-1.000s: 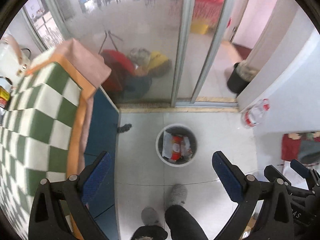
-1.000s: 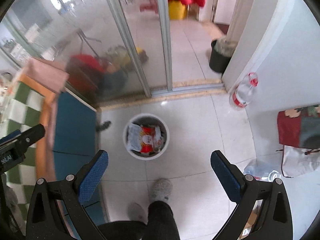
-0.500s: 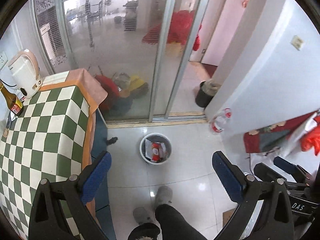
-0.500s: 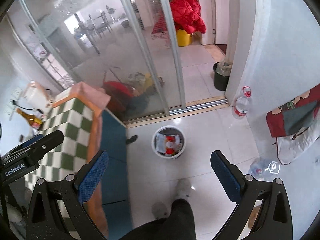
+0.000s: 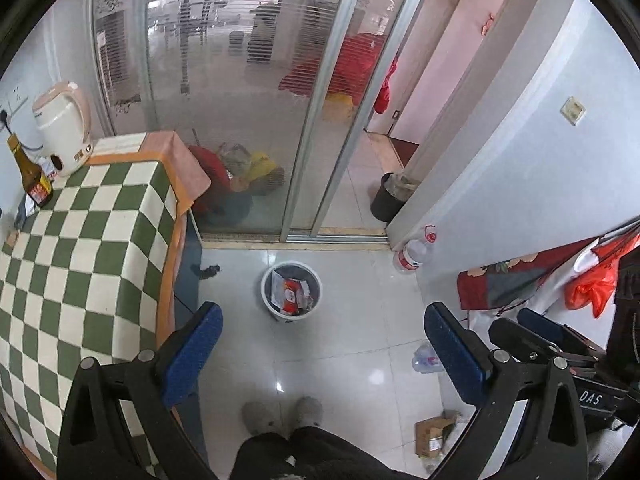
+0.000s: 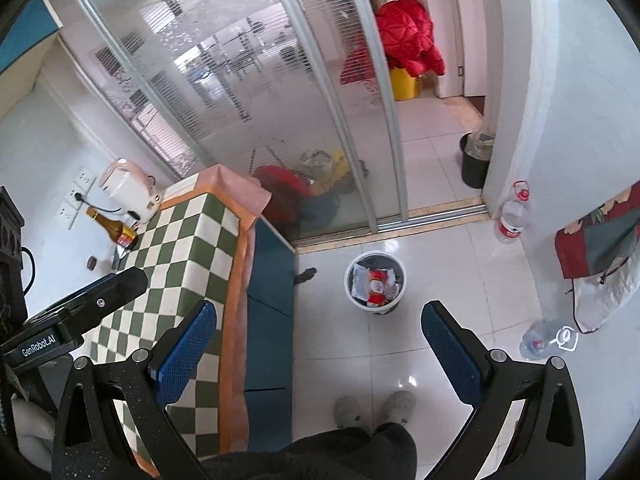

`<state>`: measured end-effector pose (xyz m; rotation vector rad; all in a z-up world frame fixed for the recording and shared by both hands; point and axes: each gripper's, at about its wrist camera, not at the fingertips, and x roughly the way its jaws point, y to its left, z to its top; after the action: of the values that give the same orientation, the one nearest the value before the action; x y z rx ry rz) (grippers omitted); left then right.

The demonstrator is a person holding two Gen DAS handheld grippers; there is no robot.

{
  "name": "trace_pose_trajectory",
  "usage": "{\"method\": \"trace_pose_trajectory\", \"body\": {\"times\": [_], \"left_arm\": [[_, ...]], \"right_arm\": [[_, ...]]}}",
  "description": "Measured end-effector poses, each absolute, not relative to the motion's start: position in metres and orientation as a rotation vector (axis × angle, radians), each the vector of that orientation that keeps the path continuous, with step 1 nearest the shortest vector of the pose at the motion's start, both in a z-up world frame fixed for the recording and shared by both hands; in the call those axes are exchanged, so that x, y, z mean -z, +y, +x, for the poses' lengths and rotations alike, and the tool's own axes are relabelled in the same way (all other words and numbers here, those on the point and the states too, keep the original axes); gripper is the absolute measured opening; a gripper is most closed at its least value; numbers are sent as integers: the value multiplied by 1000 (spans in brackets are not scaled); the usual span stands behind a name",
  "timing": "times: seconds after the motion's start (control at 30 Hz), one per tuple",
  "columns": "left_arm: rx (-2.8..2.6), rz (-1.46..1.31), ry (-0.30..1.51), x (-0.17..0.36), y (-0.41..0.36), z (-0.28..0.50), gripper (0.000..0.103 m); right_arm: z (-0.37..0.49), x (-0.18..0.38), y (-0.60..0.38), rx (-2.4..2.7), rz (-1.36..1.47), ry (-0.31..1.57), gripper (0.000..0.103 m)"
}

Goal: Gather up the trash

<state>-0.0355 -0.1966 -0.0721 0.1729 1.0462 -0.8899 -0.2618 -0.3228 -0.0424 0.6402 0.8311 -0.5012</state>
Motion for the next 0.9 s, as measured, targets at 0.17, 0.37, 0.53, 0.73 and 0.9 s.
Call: {"method": "trace_pose_trajectory", "body": {"times": [0.17, 0.37, 0.53, 0.73, 0.9], "left_arm": [[870, 138, 1071, 75, -190, -40, 103], [875, 123, 1105, 77, -188, -46, 103], [879, 105, 1120, 79, -187, -50, 103], [884, 94, 1128, 79, -190, -51, 103], [884, 95, 1134, 80, -193, -54, 103]], "right_arm": [[-263, 41, -328, 454, 634, 842, 103], [-264, 48, -336, 417, 653, 871, 103], [-264, 53, -341, 403, 668, 879, 103], [-263, 55, -345, 394, 673, 882, 103], [-262, 56, -346, 392, 671, 885, 103]]}}
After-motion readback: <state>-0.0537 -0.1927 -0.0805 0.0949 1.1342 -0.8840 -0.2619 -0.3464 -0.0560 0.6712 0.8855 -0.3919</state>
